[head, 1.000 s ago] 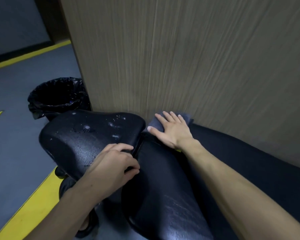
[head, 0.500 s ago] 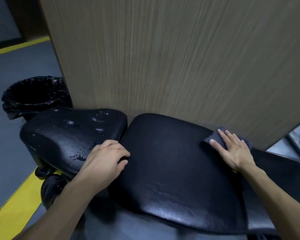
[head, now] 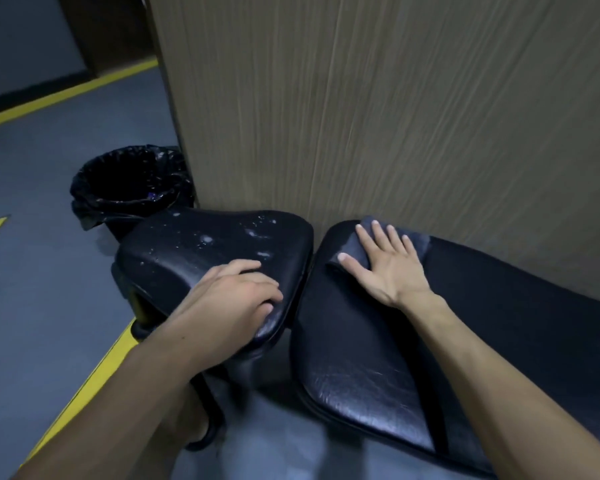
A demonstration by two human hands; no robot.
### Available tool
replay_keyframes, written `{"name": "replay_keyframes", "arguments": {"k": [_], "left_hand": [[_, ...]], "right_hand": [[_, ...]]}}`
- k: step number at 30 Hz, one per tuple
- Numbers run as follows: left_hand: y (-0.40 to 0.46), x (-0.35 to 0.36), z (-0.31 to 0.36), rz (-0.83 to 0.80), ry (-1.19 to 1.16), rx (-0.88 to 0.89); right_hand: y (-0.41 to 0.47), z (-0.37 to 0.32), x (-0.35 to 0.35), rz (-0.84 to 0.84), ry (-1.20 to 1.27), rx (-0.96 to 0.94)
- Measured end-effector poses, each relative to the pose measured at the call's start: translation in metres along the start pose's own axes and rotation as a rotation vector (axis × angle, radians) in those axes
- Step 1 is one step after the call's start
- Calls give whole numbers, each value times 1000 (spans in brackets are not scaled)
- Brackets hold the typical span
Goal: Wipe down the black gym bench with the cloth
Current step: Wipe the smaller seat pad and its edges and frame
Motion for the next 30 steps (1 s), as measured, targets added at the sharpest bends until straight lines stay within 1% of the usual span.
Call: {"name": "replay_keyframes", "arguments": {"k": [4, 9, 18, 21, 25, 30], "left_hand": [[5, -21, -28, 4, 18, 19], [11, -45, -51, 11, 21, 57], [27, -69, -71, -18, -9, 190], [23, -75, -85, -54, -14, 170], [13, -86, -98, -54, -38, 149], [-2, -100, -109, -33, -46, 101]], "right_hand": [[-14, -13, -1, 6, 32, -56], [-44, -35, -3, 4, 37, -42], [-126, -134, -2, 63, 38, 31], [-143, -147, 0, 56, 2, 82], [-150, -169, -6, 44, 0, 162], [-149, -179, -11, 31, -11, 149]]}}
Point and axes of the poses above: each hand's wrist, its own y-axis towards the middle knuckle, its own x-axis out of the palm, z = x × y, the point moved 1 cm from there along y, towards the middle knuckle, and after that the axes turned 12 degrees about -y, right-handed, at the moved point
